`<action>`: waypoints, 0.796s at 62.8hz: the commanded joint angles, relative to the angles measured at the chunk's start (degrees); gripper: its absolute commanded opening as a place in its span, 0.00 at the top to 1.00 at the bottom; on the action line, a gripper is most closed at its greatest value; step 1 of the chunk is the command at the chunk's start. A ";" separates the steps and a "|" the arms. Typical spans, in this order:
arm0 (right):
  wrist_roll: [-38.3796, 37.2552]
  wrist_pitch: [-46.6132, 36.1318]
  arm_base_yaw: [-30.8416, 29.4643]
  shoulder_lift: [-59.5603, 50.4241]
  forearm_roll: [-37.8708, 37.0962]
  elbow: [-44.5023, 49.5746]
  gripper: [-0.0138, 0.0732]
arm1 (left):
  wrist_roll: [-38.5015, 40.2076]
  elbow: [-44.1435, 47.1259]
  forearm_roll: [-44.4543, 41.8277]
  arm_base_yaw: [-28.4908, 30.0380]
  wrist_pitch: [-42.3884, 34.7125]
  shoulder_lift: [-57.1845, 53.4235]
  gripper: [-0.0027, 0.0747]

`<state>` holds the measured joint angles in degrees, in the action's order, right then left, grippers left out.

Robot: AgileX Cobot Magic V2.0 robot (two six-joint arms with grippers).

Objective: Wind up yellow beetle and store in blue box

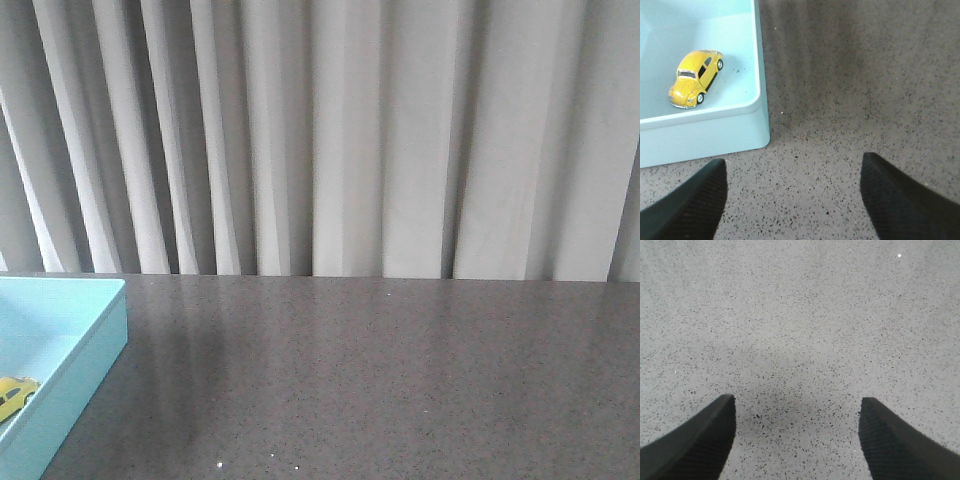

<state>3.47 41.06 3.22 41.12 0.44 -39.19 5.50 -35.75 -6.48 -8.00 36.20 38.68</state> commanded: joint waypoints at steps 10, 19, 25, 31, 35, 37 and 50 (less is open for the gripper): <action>0.25 -3.31 -0.06 -0.23 0.22 -1.46 0.36 | 1.23 0.35 -0.25 0.00 -6.87 -2.53 0.38; 0.25 -2.82 -0.06 -0.23 0.22 -1.46 0.55 | 1.23 0.35 -0.20 0.00 -6.87 -2.53 0.57; 0.25 -2.80 -0.06 -0.23 0.22 -1.46 0.68 | 1.28 0.35 -0.08 0.00 -6.87 -2.53 0.70; 0.25 -2.80 -0.06 -0.23 0.22 -1.46 0.80 | 1.28 0.35 0.63 0.00 -6.87 -2.53 0.82; 0.25 -2.80 -0.06 -0.23 0.22 -1.46 0.86 | 1.28 0.35 0.79 0.00 -6.87 -2.53 0.89; 0.25 -2.80 -0.06 -0.23 0.22 -1.46 0.85 | 1.28 0.35 0.79 0.00 -6.87 -2.53 0.93; 0.11 -2.74 -0.06 -0.23 0.14 -1.46 0.85 | 1.28 0.35 0.80 0.00 -6.72 -2.53 0.97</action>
<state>3.47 41.78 3.22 41.12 0.61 -39.19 6.25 -33.92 -6.04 -8.00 33.65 36.28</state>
